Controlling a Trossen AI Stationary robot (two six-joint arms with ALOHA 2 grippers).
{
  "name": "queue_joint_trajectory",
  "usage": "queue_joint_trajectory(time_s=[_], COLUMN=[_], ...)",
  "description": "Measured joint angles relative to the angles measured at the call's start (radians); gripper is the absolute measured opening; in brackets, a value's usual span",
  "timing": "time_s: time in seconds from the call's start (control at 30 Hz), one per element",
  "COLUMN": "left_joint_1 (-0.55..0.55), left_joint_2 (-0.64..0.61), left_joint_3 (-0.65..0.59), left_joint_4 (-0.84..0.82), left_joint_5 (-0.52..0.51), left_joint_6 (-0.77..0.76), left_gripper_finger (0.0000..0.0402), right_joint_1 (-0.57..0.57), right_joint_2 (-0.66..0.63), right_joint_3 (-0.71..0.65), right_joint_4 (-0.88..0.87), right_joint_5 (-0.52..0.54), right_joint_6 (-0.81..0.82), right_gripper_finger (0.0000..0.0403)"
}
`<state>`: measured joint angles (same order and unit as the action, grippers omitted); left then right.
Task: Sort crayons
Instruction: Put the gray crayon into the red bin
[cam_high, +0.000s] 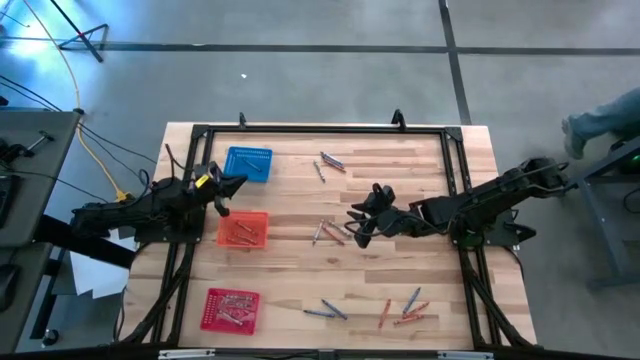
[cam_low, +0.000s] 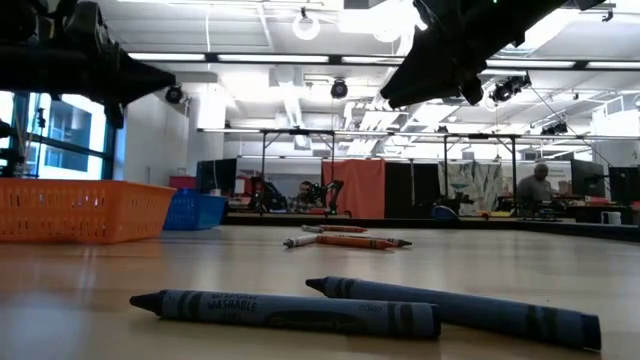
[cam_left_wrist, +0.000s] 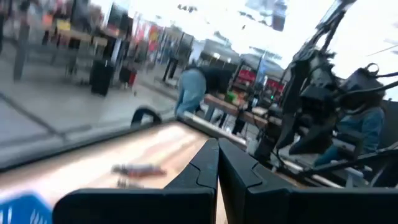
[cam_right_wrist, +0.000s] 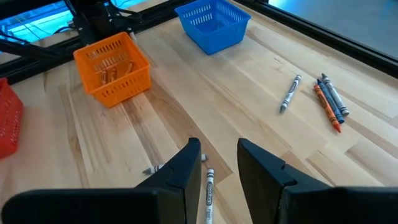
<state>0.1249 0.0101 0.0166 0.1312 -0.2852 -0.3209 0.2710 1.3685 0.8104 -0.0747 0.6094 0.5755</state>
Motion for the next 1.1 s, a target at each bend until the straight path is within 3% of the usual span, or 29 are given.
queue_joint_trajectory(time_s=[0.13,0.37,0.6,0.8,1.1], left_joint_1=[-0.001,-0.002,-0.006,-0.021,-0.021], left_joint_2=[0.0,0.0,0.057,0.306,0.832], left_joint_3=[0.0,0.0,0.0,0.049,0.373], left_joint_4=[0.035,0.047,0.122,0.163,0.098], left_joint_5=[0.022,0.254,0.27,0.175,0.198], left_joint_6=[0.015,-0.112,-0.175,-0.095,0.159], left_gripper_finger=[0.0001,0.0001,0.0001,0.0001,0.0001], right_joint_1=[0.0,0.0,0.0,-0.009,-0.043], right_joint_2=[0.0,0.0,0.0,0.0,0.0], right_joint_3=[0.0,0.0,0.0,0.0,0.0], right_joint_4=[-0.005,-0.016,-0.051,-0.111,-0.16], right_joint_5=[0.0,0.0,0.0,0.0,-0.001], right_joint_6=[0.0,0.0,0.02,0.056,0.087], right_gripper_finger=[0.0099,0.0099,0.0099,0.0099,0.0099])
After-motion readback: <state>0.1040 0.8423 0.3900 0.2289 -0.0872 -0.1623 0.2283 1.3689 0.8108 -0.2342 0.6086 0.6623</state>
